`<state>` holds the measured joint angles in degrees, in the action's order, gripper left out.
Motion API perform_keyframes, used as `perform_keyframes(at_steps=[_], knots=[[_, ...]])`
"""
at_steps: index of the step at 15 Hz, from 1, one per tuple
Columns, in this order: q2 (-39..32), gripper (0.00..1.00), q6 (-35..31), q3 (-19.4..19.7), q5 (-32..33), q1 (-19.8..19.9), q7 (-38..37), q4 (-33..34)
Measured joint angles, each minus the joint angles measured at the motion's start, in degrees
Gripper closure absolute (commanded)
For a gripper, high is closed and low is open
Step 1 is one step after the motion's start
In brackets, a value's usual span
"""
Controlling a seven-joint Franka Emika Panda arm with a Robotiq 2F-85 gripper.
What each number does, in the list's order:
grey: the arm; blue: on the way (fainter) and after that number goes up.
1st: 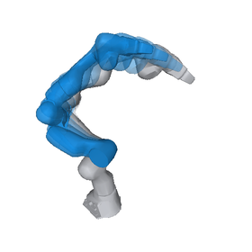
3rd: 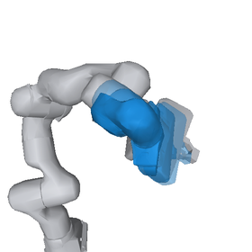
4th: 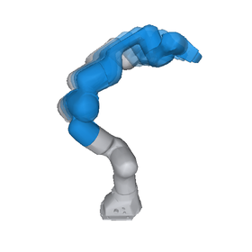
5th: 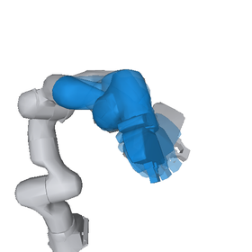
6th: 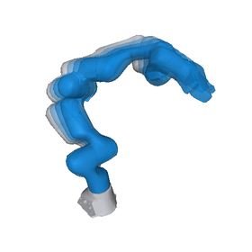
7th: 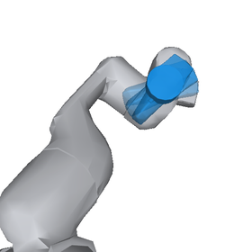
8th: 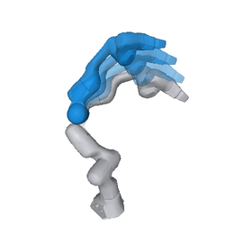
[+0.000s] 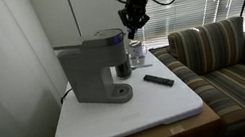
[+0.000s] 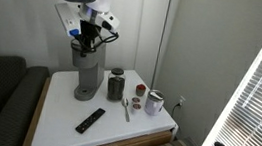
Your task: Open the grey coffeemaker
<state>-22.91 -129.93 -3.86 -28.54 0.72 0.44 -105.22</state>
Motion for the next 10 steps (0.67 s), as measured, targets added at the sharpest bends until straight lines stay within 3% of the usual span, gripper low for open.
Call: perform_keyframes(at_steps=[10], knots=[[-1.72, 1.0, -0.03, -1.02, -5.89, 1.21, 3.31, 1.63]])
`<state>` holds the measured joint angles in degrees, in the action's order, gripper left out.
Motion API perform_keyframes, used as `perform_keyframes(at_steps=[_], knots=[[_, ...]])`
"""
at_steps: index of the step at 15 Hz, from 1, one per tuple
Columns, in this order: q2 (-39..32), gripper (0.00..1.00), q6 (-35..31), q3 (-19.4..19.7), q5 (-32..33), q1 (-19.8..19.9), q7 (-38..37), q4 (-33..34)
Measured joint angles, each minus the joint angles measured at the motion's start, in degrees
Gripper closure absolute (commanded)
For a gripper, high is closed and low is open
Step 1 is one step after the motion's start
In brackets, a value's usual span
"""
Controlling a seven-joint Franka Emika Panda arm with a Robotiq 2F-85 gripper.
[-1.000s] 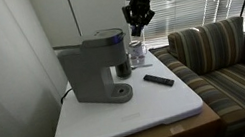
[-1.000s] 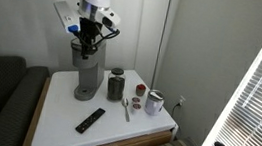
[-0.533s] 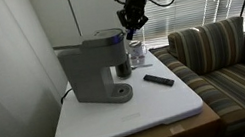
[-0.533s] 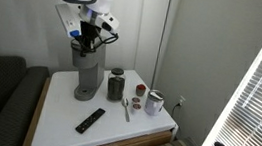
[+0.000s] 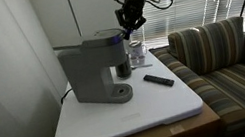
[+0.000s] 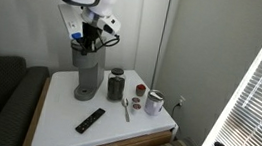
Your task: Open the grey coffeemaker
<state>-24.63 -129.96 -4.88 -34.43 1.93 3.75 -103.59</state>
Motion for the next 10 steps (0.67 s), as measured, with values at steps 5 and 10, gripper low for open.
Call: perform_keyframes(at_steps=[5, 10], knots=[[0.01, 1.0, -0.06, -0.01, -2.0, 0.17, 1.67, -0.05], [0.3, 1.0, -0.61, -0.08, -3.2, 0.16, 2.33, -0.37]])
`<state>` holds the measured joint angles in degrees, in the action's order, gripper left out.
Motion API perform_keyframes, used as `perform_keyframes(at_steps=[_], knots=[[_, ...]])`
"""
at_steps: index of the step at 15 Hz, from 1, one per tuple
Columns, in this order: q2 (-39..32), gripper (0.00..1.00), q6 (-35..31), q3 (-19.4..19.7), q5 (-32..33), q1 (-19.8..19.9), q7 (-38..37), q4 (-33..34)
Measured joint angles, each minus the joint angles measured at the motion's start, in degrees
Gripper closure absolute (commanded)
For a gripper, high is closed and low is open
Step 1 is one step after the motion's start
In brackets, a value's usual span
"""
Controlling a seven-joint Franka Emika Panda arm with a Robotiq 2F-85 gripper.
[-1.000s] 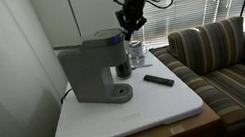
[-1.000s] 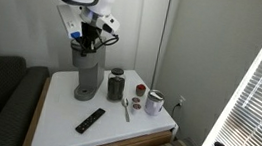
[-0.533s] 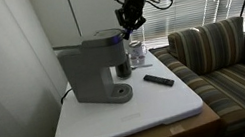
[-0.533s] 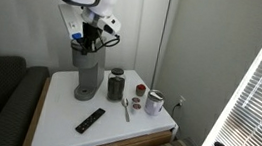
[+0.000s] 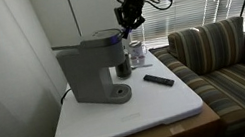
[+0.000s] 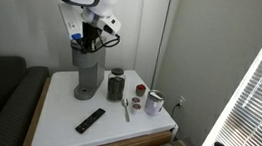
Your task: Open the grey coffeemaker
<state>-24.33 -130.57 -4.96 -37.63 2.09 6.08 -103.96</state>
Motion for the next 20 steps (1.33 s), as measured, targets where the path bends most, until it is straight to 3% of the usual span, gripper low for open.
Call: perform_keyframes(at_steps=[8, 20], knots=[[0.68, 1.0, -1.95, -0.29, -0.09, -0.1, 0.0, -0.73], [7.93, 1.0, -6.07, -0.74, -0.77, -0.56, 0.0, -4.34]])
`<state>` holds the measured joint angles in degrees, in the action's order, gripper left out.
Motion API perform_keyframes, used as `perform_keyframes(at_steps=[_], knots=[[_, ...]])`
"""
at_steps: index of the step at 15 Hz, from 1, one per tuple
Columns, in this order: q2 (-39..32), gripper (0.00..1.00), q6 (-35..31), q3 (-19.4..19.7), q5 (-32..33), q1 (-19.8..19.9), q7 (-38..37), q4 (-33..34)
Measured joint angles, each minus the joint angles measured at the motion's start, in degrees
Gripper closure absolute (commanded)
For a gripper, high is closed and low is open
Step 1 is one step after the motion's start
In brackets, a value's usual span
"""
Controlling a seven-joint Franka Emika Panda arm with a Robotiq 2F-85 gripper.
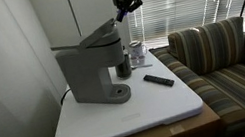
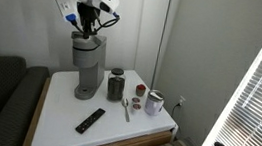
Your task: Open the grey coffeemaker
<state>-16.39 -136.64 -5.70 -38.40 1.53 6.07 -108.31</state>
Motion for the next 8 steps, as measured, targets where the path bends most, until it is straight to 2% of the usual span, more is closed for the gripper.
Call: perform_keyframes(at_steps=[8], knots=[[0.03, 1.0, -0.11, 0.07, 0.0, -0.18, -1.11, -1.39]])
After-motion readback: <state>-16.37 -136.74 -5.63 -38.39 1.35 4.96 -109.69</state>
